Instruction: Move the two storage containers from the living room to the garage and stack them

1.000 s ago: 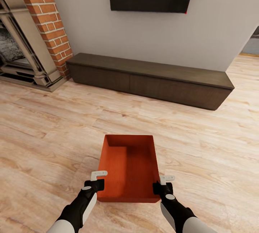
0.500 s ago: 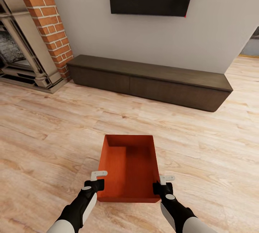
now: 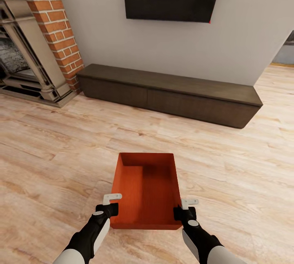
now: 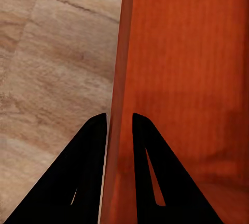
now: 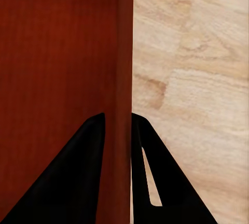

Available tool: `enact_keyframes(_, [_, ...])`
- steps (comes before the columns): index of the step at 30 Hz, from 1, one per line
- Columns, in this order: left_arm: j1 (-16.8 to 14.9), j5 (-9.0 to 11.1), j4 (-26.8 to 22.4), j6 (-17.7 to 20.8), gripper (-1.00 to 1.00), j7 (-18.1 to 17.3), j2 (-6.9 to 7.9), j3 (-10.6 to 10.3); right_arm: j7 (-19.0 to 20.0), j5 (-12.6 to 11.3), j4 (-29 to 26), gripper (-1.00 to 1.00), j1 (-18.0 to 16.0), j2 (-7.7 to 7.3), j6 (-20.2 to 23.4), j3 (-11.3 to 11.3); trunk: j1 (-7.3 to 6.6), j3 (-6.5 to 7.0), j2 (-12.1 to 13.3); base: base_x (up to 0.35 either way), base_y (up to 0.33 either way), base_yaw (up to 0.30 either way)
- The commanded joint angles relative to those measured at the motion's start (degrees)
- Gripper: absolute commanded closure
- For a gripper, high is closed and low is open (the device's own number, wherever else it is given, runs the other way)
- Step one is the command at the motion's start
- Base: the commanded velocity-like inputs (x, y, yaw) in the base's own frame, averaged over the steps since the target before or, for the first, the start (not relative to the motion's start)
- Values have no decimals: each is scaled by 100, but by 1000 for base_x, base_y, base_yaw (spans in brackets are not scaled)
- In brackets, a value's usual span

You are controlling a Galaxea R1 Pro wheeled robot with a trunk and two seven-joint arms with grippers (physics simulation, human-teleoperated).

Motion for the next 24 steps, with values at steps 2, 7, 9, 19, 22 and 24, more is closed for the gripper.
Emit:
enact_keyframes(2, [0,-65,-9,51,100,99,37,13,-64,-13,-2,100,-4,-8,-27,11,-45,33,80,0,0,0])
enact_keyframes(7, [0,-65,-9,51,100,99,37,13,-66,-18,-2,100,-4,-8,-22,1,-155,123,281,0,0,0])
enact_keyframes(9, [0,-65,-9,51,100,99,37,13,-66,-24,1,100,-4,-8,-21,-1,-199,159,361,0,0,0])
enact_keyframes(19, [0,-65,-9,51,100,99,37,13,-58,-45,-1,100,-4,54,-35,-3,-419,338,762,0,0,0])
enact_keyframes(22, [0,-65,-7,51,100,99,37,13,-58,-47,-2,100,-4,53,-38,-3,-484,392,882,0,0,0])
enact_keyframes(24, [0,-60,-8,51,100,99,37,13,-58,-47,-2,100,-4,53,-39,-3,-528,428,962,0,0,0])
